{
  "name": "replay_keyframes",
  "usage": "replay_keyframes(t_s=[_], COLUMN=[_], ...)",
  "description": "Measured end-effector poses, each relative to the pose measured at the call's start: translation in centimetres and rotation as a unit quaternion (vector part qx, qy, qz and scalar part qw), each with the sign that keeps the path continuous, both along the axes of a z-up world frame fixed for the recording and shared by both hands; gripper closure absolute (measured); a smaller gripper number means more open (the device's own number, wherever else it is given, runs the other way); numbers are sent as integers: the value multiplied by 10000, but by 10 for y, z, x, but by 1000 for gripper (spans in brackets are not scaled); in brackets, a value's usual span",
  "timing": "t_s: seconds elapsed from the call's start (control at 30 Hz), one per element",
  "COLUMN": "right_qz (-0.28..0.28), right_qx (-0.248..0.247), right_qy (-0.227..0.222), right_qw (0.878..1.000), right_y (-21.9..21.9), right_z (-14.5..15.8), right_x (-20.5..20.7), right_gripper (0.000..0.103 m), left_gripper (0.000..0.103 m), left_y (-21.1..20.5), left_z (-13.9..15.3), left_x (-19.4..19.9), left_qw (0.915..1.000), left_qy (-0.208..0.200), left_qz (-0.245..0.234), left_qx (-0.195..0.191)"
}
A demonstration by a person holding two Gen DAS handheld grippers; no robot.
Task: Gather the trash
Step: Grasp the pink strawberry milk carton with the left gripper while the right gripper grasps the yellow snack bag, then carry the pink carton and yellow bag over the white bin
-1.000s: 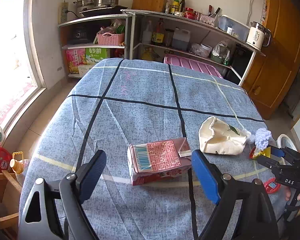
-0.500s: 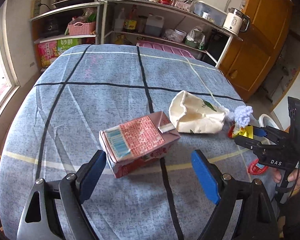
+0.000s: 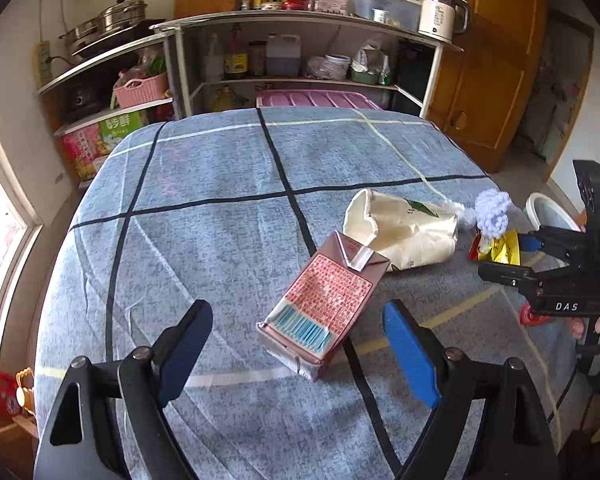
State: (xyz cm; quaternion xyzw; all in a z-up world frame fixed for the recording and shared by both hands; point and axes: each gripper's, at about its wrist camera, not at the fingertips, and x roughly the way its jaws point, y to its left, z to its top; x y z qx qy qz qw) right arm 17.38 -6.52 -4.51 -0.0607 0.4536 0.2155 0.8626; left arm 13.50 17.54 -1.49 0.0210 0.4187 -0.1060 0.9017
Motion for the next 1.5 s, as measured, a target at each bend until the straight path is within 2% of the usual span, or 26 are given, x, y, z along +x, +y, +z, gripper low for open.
replay_keyframes(t_s=[0.1,0.2,0.27,0.4,0.47,0.53,0.73,1.13,1.5], right_qz=[8,7,-11,-57,-71,-61,-30,180,106], right_qx=[-28,-2,55,109,73,67,106,438,783], right_qy=[-19,-21,-26,-25,-50,-55,-106,-169,-454], right_qw=[10000,10000,10000,9999,9999,9999,9999,9987,9958], right_y=[2,1,0,-2,-2,-3,-6,-9,-25], right_z=[-1,-1,-1,0,0,0,0,9,31], right_x=[0,-1,-2,-1,-1,-2,-6,-21,-49], right_gripper=[38,38,38,40,52,57,62,63,63], left_gripper=[15,15,16,29,34,44,65,66,66], left_y=[-5,-7,-7,-8,-10,-12,-17,-16,-40], left_z=[-7,-15,-17,-20,-21,-22,-23,-12,16], left_x=[7,15,15,17,15,14,10,-11,-31], left_qw=[9998,9993,9991,9981,9979,9975,9980,9979,9982], left_qy=[123,343,315,379,390,424,424,267,0], left_qz=[-163,-117,-163,-165,-181,-207,-169,-12,-114], left_qx=[-63,-120,-236,-461,-481,-521,-448,-593,-597])
